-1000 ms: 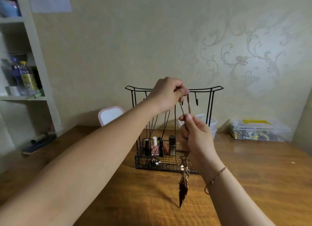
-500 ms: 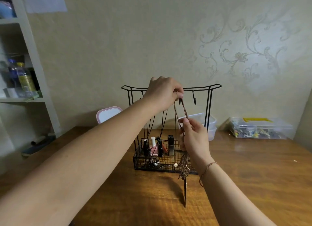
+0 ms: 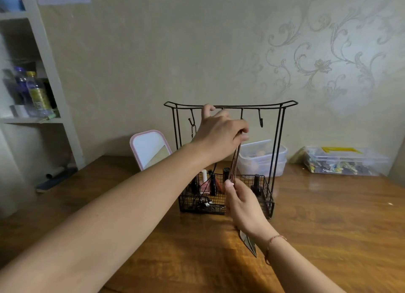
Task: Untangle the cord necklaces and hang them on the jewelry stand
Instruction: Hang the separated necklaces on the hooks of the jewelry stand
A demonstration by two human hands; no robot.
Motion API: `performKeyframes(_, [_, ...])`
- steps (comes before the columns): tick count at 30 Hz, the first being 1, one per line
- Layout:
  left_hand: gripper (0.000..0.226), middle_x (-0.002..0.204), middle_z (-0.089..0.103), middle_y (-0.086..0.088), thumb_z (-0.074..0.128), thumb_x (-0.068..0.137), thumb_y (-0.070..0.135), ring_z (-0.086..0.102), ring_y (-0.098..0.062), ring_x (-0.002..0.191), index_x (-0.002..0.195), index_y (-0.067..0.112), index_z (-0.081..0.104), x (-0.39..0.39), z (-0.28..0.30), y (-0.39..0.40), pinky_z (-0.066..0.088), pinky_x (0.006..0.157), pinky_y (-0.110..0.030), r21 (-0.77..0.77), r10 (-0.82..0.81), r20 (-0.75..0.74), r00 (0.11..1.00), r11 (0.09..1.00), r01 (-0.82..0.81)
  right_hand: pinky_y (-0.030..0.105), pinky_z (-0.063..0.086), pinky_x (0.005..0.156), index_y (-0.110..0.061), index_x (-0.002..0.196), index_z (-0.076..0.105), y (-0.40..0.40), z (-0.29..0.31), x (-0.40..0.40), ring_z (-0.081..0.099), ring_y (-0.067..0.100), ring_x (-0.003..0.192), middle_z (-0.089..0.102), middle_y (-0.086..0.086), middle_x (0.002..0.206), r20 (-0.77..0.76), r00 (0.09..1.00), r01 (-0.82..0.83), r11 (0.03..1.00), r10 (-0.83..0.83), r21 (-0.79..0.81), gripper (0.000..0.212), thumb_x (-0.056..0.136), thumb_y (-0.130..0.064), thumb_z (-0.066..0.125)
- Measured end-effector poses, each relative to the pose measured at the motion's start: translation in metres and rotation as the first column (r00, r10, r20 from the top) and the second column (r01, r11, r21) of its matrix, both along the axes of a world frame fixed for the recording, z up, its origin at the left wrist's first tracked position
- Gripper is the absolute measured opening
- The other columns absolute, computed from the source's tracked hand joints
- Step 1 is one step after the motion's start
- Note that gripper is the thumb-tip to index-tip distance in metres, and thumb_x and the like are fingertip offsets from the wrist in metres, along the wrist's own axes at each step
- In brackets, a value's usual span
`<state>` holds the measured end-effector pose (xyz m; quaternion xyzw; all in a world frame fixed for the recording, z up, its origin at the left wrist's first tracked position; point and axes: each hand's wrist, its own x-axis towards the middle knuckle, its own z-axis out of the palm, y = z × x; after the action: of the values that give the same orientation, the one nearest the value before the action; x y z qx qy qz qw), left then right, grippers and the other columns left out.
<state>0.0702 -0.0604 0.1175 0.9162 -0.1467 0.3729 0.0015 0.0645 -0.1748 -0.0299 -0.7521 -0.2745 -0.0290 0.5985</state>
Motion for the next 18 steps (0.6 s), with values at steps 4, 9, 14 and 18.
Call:
performKeyframes(4, [0.01,0.074,0.06,0.012,0.064,0.093,0.027,0.054,-0.017,0.091,0.093,0.027,0.074,0.006,0.002,-0.005,0.013,0.096,-0.036,-0.033,0.034,0.027,0.999,0.999,-0.034,0.018,0.04,0.056,-0.024,0.08,0.051,-0.03,-0.013,-0.026,0.048,0.0,0.057,0.057,-0.011,0.064,0.098,0.988,-0.092,0.966,0.119,-0.243,0.025,0.101,-0.034,0.043])
performKeyframes(9, [0.01,0.076,0.065,0.008,0.064,0.093,0.026,0.054,-0.018,0.089,0.093,0.027,0.074,0.009,0.001,-0.007,0.013,0.098,-0.038,-0.042,0.059,0.042,0.997,0.997,-0.058,0.018,0.04,0.058,-0.029,0.079,0.05,-0.061,0.001,-0.041,0.053,0.003,0.061,0.062,-0.016,0.069,0.071,0.976,-0.15,0.869,0.207,-0.471,0.027,0.102,-0.037,0.039])
performKeyframes(14, [0.015,0.083,0.067,0.008,0.058,0.094,0.026,0.055,-0.019,0.101,0.096,0.028,0.073,0.009,0.006,-0.01,0.008,0.1,-0.041,0.023,0.101,0.032,0.994,0.995,-0.101,0.042,0.045,0.056,-0.021,0.09,0.05,-0.021,0.045,-0.003,0.058,0.027,0.063,0.064,0.004,0.072,0.412,0.91,0.149,0.886,0.051,-0.44,0.019,0.103,-0.029,0.039])
performKeyframes(18, [0.022,0.096,0.069,0.009,0.05,0.096,0.029,0.051,-0.018,0.111,0.108,0.031,0.068,0.003,0.008,-0.008,0.005,0.102,-0.047,0.128,0.158,-0.042,0.987,0.98,-0.151,0.041,0.049,0.061,-0.012,0.099,0.055,0.026,0.056,0.049,0.064,0.04,0.077,0.069,0.017,0.085,0.489,0.869,0.366,0.768,-0.079,-0.526,0.014,0.093,-0.008,0.043])
